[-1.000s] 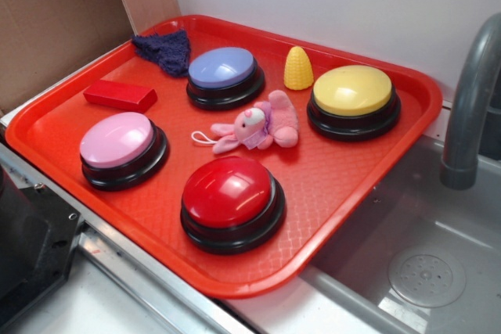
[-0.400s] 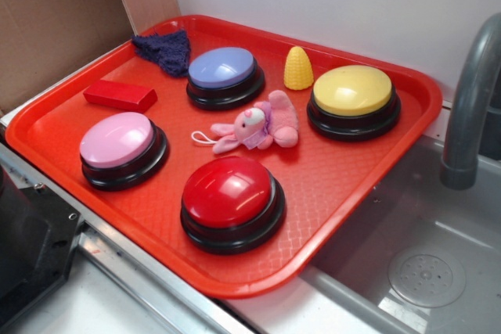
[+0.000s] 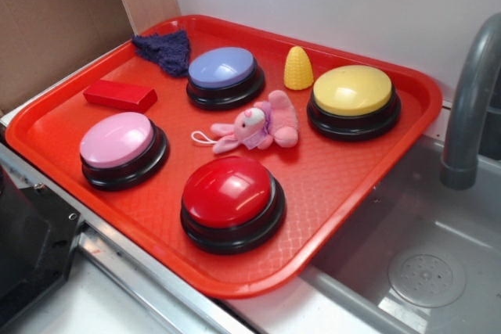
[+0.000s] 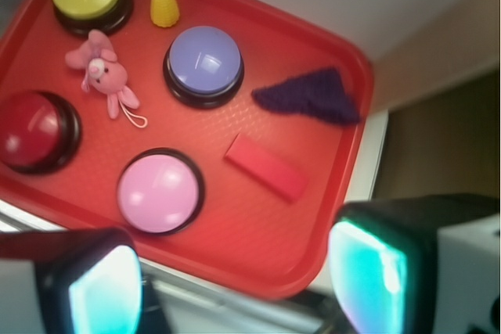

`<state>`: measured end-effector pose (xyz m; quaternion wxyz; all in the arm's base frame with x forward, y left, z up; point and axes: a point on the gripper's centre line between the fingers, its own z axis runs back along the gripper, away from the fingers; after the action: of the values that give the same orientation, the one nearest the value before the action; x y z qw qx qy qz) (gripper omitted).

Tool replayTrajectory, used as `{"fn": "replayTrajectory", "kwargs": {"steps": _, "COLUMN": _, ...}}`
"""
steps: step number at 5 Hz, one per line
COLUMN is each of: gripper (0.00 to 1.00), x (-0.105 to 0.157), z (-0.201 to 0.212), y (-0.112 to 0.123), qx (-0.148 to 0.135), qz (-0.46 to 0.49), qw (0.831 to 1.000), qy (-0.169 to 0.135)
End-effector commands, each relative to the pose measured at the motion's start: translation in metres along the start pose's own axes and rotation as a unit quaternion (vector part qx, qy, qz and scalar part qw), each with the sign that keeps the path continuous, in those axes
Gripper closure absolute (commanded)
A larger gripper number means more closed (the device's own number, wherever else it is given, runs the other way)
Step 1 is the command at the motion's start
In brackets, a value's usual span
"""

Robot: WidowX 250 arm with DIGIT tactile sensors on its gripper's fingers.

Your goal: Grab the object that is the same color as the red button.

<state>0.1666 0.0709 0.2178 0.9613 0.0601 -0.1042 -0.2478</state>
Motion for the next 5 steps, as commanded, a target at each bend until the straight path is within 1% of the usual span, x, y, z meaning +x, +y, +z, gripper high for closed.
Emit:
{"fn": "replayTrajectory", "kwargs": {"steps": 1, "gripper": 0.0, "x": 0.027, "z": -0.069, "y": 0.03, "qx": 0.003, "qz": -0.215, "qw": 0.974, "qy": 0.077}}
{"fn": "replayTrajectory", "kwargs": {"steps": 2, "gripper": 0.0, "x": 0.026, "z": -0.104, "y": 0.024, "qx": -0.002, "qz": -0.261, "qw": 0.959, "qy": 0.113}}
{"fn": "replayTrajectory", "kwargs": {"steps": 3, "gripper": 0.0, "x": 0.015, "z": -0.136, "y": 0.016, "qx": -0.011, "qz": -0.311, "qw": 0.935, "qy": 0.171}}
{"fn": "replayTrajectory", "kwargs": {"steps": 4, "gripper": 0.0, "x": -0.003, "z": -0.156, "y": 0.028, "qx": 0.015, "qz": -0.287, "qw": 0.935, "qy": 0.208}}
{"fn": "replayTrajectory", "kwargs": {"steps": 5, "gripper": 0.0, "x": -0.012, "z": -0.164, "y": 0.035, "qx": 0.014, "qz": -0.283, "qw": 0.933, "qy": 0.221}}
